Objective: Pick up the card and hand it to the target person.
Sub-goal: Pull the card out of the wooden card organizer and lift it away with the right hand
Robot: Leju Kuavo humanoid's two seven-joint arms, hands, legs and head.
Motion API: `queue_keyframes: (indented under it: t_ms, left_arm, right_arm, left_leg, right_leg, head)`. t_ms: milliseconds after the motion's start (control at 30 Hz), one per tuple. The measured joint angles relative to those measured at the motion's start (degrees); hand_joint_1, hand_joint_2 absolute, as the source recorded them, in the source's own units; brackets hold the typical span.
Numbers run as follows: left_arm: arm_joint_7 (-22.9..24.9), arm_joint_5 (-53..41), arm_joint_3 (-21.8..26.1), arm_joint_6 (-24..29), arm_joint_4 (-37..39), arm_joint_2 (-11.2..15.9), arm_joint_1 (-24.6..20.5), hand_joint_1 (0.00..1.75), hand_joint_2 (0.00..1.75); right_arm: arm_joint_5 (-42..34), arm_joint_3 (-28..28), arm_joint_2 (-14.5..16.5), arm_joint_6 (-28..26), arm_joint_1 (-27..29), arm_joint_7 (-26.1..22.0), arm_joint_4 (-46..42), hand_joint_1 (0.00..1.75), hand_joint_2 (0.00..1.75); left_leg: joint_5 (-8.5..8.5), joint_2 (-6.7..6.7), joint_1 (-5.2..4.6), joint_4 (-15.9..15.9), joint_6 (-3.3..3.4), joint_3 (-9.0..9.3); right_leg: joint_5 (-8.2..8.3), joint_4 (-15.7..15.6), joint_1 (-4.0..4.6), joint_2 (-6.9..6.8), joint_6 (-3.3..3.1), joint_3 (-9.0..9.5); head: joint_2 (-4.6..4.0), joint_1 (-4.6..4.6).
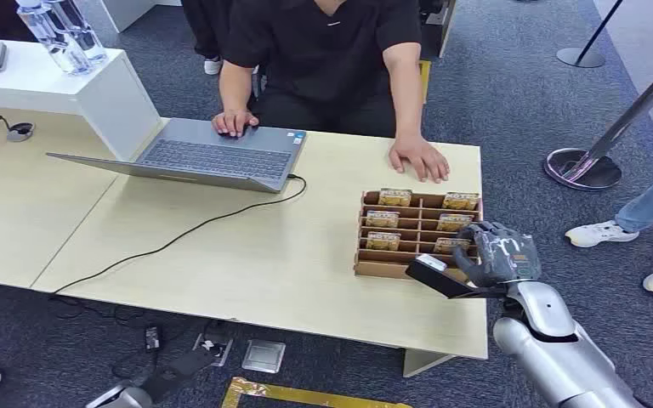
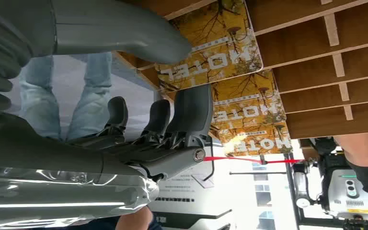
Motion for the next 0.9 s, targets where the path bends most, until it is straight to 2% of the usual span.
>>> queue_keyframes:
  t_ms: [267, 533, 567, 667, 700, 767, 900]
  left_arm:
    - [0.0, 0.0, 0.0, 0.0, 0.0, 0.0, 0.0, 0.0, 0.0]
    - [-0.6, -0.4, 0.0, 0.0, 0.0, 0.0, 0.0, 0.0, 0.0]
    - [-0.8, -0.4, -0.1, 0.0, 0.0, 0.0, 0.0, 0.0, 0.44]
    - [-1.8, -0.5, -0.1, 0.4, 0.0, 0.0, 0.0, 0.0, 1.75]
    - [-2.1, -0.6, -0.2, 0.6, 0.0, 0.0, 0.0, 0.0, 1.75]
    - [-2.4, -0.8, -0.3, 1.3, 0.0, 0.0, 0.0, 0.0, 1.75]
    - [-2.2, -1.8, -1.3, 4.0, 0.0, 0.0, 0.0, 0.0, 1.75]
  right_arm:
    - [0.2, 0.6, 0.6, -0.2, 0.1, 0.0, 0.2, 1.0, 1.75]
    - [0.5, 1.1, 0.7, -0.2, 0.6, 0.0, 0.4, 1.15, 1.75]
    - [0.6, 1.1, 0.7, -0.2, 0.6, 0.0, 0.4, 1.19, 1.75]
    - [0.9, 1.1, 0.7, -0.2, 0.7, 0.1, 0.4, 1.53, 1.75]
    - [0.9, 1.1, 0.7, -0.2, 0.7, 0.2, 0.4, 1.65, 1.75]
    - [1.2, 1.1, 0.7, -0.2, 0.8, 0.2, 0.3, 1.75, 1.75]
    - [1.7, 1.1, 0.7, -0.1, 0.8, 0.4, 0.1, 1.75, 1.75]
  left_leg:
    - [0.0, 0.0, 0.0, 0.0, 0.0, 0.01]
    - [0.0, 0.0, 0.0, 0.0, 0.0, 0.0]
    - [0.0, 0.0, 0.0, 0.0, 0.0, 0.0]
    - [0.0, 0.0, 0.0, 0.0, 0.0, 0.01]
    - [0.0, 0.0, 0.0, 0.0, 0.0, 0.02]
    - [0.0, 0.0, 0.0, 0.0, 0.0, 0.03]
    - [0.0, 0.01, 0.0, 0.0, 0.0, 0.06]
  right_leg:
    - [0.0, 0.0, 0.0, 0.0, 0.0, 0.0]
    - [0.0, 0.0, 0.0, 0.0, 0.0, 0.0]
    - [0.0, 0.0, 0.0, 0.0, 0.0, 0.0]
    - [0.0, 0.0, 0.0, 0.0, 0.0, 0.0]
    - [0.0, 0.0, 0.0, 0.0, 0.0, 0.0]
    - [0.0, 0.0, 0.0, 0.0, 0.0, 0.01]
    - [0.0, 0.0, 0.0, 0.01, 0.0, 0.03]
  head:
    - [0.0, 0.0]
    - [0.0, 0.0]
    - [0.0, 0.0]
    - [0.0, 0.0]
    - [0.0, 0.0]
    - [0.0, -0.01]
    - [0.0, 0.01]
